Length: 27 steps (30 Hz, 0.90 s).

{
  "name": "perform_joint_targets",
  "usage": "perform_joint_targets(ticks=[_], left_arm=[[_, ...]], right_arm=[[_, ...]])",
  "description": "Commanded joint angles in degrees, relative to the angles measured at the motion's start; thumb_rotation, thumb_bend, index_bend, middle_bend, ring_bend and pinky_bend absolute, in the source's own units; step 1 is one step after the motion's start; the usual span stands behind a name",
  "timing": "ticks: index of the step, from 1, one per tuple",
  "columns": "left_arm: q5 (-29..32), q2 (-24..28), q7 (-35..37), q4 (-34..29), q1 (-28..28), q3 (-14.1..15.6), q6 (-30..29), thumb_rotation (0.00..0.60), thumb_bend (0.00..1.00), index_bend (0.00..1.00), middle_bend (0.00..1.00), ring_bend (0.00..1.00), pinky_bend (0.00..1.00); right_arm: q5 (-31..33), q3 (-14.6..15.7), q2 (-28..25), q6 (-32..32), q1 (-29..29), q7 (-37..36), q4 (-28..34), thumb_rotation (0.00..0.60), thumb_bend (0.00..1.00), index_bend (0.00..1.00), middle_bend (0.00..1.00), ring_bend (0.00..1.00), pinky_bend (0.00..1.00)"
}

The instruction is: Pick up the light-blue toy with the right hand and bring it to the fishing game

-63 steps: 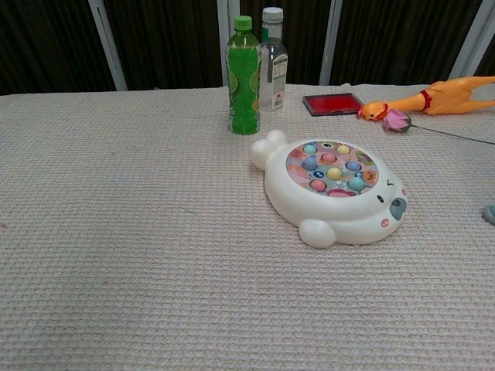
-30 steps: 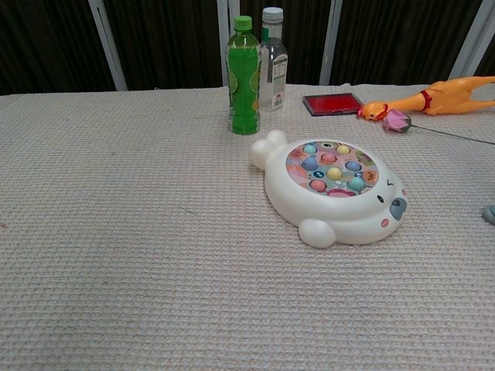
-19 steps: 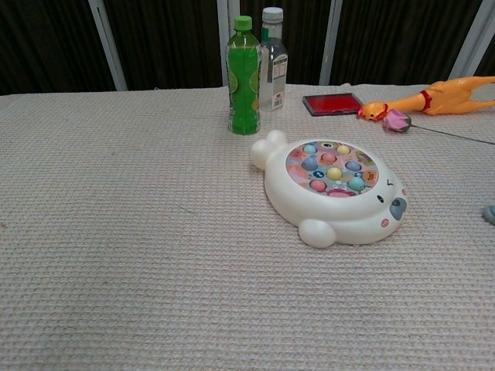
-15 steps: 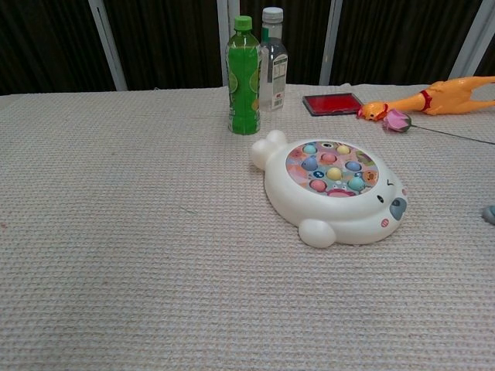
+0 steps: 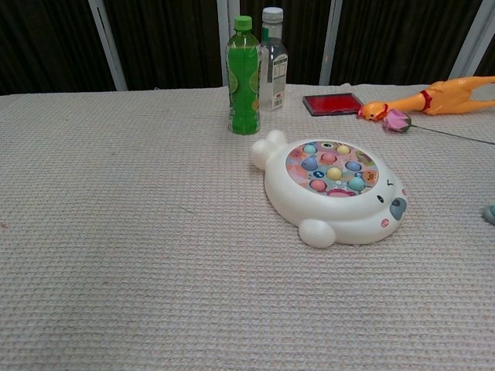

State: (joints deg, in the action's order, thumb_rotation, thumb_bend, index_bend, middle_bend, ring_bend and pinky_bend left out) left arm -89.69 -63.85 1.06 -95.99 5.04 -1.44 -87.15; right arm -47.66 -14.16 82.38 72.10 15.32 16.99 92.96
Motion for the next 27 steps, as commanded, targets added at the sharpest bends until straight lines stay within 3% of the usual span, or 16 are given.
perform_joint_targets(ticks=[1, 27], left_arm=[[0.1, 0.0, 0.0, 0.0, 0.0, 0.0, 0.1, 0.6, 0.0, 0.0, 0.0, 0.0, 0.0], [1.0, 0.0, -0.3, -0.1, 0.2, -0.2, 0.8, 0.6, 0.0, 0.0, 0.0, 0.0, 0.0]], right_arm=[[0.2, -0.1, 0.3, -0.2, 0.2, 0.0, -0.4, 0.6, 0.31, 0.4, 0.07, 0.0, 0.0], [2.4, -1.1, 2.2, -1.7, 1.7, -0.3, -4.0, 0.6, 0.32, 0.52, 0.13, 0.0, 0.0]])
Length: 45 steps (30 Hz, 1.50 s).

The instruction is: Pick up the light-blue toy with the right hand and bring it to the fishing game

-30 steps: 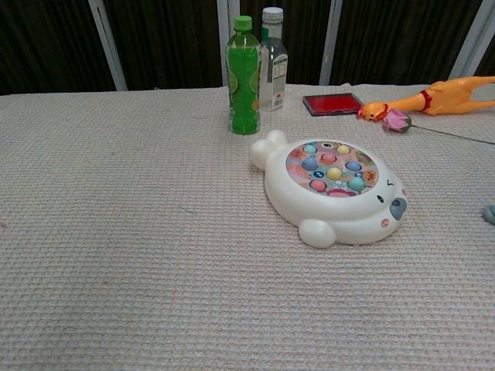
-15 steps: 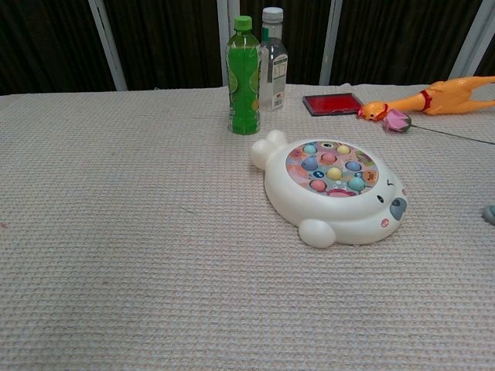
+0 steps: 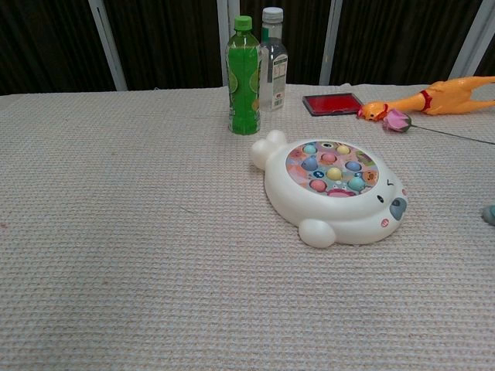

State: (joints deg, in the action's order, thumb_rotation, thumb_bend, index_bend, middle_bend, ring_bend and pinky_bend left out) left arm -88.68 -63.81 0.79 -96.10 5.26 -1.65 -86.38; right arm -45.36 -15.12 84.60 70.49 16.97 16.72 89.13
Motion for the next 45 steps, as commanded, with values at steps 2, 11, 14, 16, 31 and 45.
perform_joint_targets(ticks=[2, 11, 14, 16, 31, 45], left_arm=[[0.0, 0.0, -0.1, 0.0, 0.1, 0.0, 0.1, 0.6, 0.0, 0.0, 0.0, 0.0, 0.0], [0.2, 0.0, -0.2, -0.1, 0.1, 0.0, 0.2, 0.6, 0.0, 0.0, 0.0, 0.0, 0.0], [0.2, 0.1, -0.2, -0.1, 0.1, 0.0, 0.3, 0.6, 0.0, 0.0, 0.0, 0.0, 0.0], [0.2, 0.1, -0.2, -0.2, 0.1, 0.0, 0.3, 0.6, 0.0, 0.0, 0.0, 0.0, 0.0], [0.3, 0.1, -0.1, -0.2, 0.1, 0.0, 0.3, 0.6, 0.0, 0.0, 0.0, 0.0, 0.0], [0.4, 0.2, 0.0, -0.3, 0.1, 0.0, 0.4, 0.6, 0.0, 0.0, 0.0, 0.0, 0.0]], right_arm=[[0.2, -0.3, 0.0, 0.0, 0.2, -0.1, -0.3, 0.6, 0.32, 0.52, 0.13, 0.0, 0.0], [0.8, -0.3, 0.0, -0.6, 0.5, 0.1, -0.7, 0.6, 0.33, 0.52, 0.13, 0.0, 0.0], [1.0, -0.2, 0.1, -0.8, 0.5, 0.3, -0.9, 0.6, 0.33, 0.52, 0.13, 0.0, 0.0], [1.1, -0.2, 0.1, -0.9, 0.6, 0.3, -1.0, 0.6, 0.33, 0.52, 0.13, 0.0, 0.0], [1.9, -0.2, 0.1, -1.3, 0.9, 0.4, -1.7, 0.6, 0.36, 0.54, 0.16, 0.0, 0.0], [2.5, -0.2, 0.5, -1.3, 1.0, 0.9, -2.6, 0.6, 0.41, 0.56, 0.24, 0.07, 0.07]])
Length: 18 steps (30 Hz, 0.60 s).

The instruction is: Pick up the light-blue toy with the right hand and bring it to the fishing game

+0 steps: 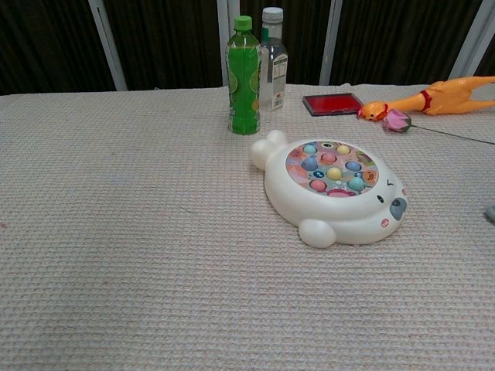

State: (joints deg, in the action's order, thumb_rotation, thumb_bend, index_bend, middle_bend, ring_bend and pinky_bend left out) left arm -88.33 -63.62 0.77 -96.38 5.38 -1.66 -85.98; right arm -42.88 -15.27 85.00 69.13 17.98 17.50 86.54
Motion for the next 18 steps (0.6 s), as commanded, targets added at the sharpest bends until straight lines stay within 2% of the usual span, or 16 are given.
perform_joint_targets(ticks=[1, 8, 16, 18], left_arm=[[0.0, 0.0, 0.0, 0.0, 0.0, 0.0, 0.0, 0.6, 0.0, 0.0, 0.0, 0.0, 0.0], [0.0, 0.0, -0.1, 0.0, 0.0, 0.0, 0.1, 0.6, 0.0, 0.0, 0.0, 0.0, 0.0], [0.1, 0.1, -0.1, 0.0, 0.0, 0.0, 0.1, 0.6, 0.0, 0.0, 0.0, 0.0, 0.0], [0.0, 0.1, -0.1, 0.0, 0.0, 0.0, 0.1, 0.6, 0.0, 0.0, 0.0, 0.0, 0.0]], right_arm=[[0.1, 0.0, 0.1, 0.1, 0.0, 0.1, -0.1, 0.6, 0.42, 0.57, 0.26, 0.09, 0.09], [0.2, 0.1, 0.1, 0.0, 0.0, 0.2, -0.1, 0.6, 0.44, 0.59, 0.41, 0.26, 0.33], [0.4, 0.2, 0.0, -0.2, 0.1, 0.5, -0.2, 0.6, 0.45, 0.64, 0.47, 0.35, 0.49], [0.4, 0.2, 0.0, -0.2, 0.2, 0.5, -0.2, 0.6, 0.46, 0.65, 0.48, 0.36, 0.5]])
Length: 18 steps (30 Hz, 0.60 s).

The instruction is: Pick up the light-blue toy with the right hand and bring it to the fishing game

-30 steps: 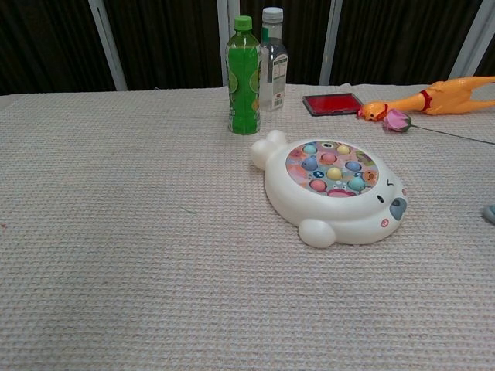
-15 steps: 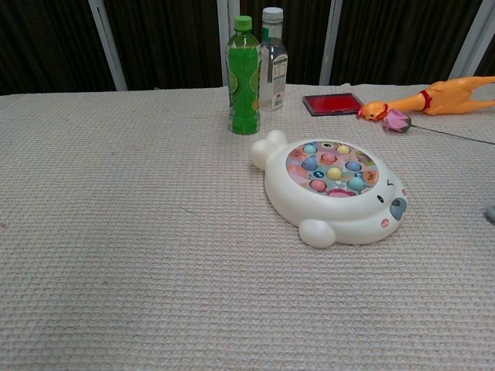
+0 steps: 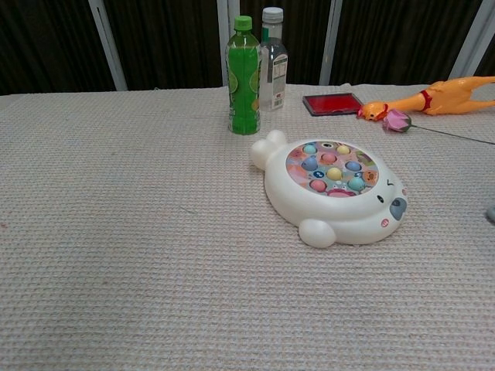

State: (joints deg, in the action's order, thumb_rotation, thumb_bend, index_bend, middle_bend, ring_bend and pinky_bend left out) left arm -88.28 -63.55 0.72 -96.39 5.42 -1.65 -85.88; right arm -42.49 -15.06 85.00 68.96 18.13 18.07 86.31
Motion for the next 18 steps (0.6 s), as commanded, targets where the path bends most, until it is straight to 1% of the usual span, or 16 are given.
perform_joint_targets(ticks=[1, 4, 9, 18], left_arm=[[0.0, 0.0, 0.0, 0.0, 0.0, 0.0, 0.0, 0.6, 0.0, 0.0, 0.0, 0.0, 0.0], [0.0, 0.0, 0.0, 0.0, 0.0, 0.0, 0.0, 0.6, 0.0, 0.0, 0.0, 0.0, 0.0], [0.0, 0.0, 0.1, 0.0, 0.0, 0.0, 0.0, 0.6, 0.0, 0.0, 0.0, 0.0, 0.0], [0.0, 0.0, 0.1, 0.0, 0.0, 0.0, 0.0, 0.6, 0.0, 0.0, 0.0, 0.0, 0.0]], right_arm=[[0.0, 0.0, -0.1, 0.0, 0.0, 0.0, 0.1, 0.6, 0.46, 0.65, 0.48, 0.37, 0.52], [0.0, 0.0, -0.2, -0.1, 0.0, 0.0, 0.1, 0.6, 0.48, 0.67, 0.5, 0.39, 0.57], [-0.1, -0.1, -0.4, -0.4, 0.0, -0.4, 0.3, 0.6, 0.5, 0.7, 0.52, 0.41, 0.59], [-0.5, -0.2, -1.5, -1.1, 0.1, -1.1, 1.4, 0.6, 0.56, 0.7, 0.52, 0.41, 0.6]])
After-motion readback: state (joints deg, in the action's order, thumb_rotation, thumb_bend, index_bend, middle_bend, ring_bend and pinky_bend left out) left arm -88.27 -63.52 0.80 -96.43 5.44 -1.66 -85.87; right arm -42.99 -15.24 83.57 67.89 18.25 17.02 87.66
